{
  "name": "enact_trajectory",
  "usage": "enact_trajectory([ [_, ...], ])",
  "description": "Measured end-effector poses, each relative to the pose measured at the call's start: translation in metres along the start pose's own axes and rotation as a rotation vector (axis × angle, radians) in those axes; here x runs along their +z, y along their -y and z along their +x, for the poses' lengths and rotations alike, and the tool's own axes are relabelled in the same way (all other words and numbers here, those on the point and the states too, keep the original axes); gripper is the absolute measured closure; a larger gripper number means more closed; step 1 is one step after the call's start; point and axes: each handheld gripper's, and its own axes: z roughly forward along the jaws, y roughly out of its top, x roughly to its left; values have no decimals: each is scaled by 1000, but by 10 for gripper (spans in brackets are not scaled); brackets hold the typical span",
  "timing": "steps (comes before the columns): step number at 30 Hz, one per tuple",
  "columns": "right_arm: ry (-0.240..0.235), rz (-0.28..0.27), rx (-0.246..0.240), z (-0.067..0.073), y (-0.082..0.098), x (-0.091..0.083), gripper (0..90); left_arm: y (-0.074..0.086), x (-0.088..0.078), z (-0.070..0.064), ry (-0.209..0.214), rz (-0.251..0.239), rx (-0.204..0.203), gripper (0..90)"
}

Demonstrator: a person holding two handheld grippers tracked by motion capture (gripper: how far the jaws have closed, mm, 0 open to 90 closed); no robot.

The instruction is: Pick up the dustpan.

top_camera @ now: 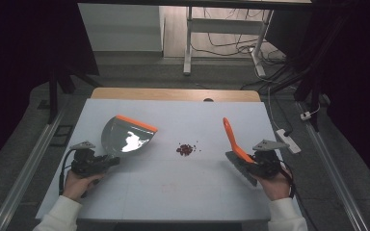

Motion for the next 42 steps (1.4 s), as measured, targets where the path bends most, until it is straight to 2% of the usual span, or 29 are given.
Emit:
enact_trajectory([
  [4, 5, -9, 6, 2, -3, 2, 701, 1, -2, -5, 11, 10, 45, 612],
  [5, 4, -9, 6, 3, -3, 3, 701, 1, -2, -5, 11, 10, 45, 612],
  [6, 4, -10, -1, 4, -4, 3, 701, 1, -4, -7, 40, 1, 53, 612],
  [8, 1, -12, -3, 7, -4, 4, 701, 1, -5, -9, 56, -3, 62, 612],
  [11, 1, -16, -17, 9, -6, 3, 701, -1, -9, -17, 66, -18, 104, 612],
  [15, 0, -31, -12, 9, -7, -1, 701, -4, -10, -22, 75, -19, 119, 612],
  [16, -5, -35, -10, 9, -7, -2, 701, -5, -9, -23, 96, -18, 120, 612],
  [20, -11, -51, -14, 7, -8, -5, 701, -7, -9, -26, 100, 6, 130, 612],
  [25, -38, -69, 12, 5, -7, -4, 701, -16, -10, -28, 129, 11, 113, 612],
  [29, -55, -63, 21, 6, -7, 0, 701, -28, -4, -36, 140, 57, 158, 612],
  [30, -51, -62, 12, 8, -7, 0, 701, -33, -3, -39, 146, 68, 185, 612],
  [31, -45, -59, 7, 9, -8, 0, 701, -34, -3, -42, 132, 65, 198, 612],
  [34, -34, -63, 9, 11, -9, -1, 701, -34, 0, -45, 120, 71, 197, 612],
  [37, -24, -66, 15, 12, -9, 0, 701, -32, 3, -45, 136, 75, 205, 612],
  [42, -35, -64, 22, 15, -13, 8, 701, -31, 3, -42, 160, 106, 235, 612],
])
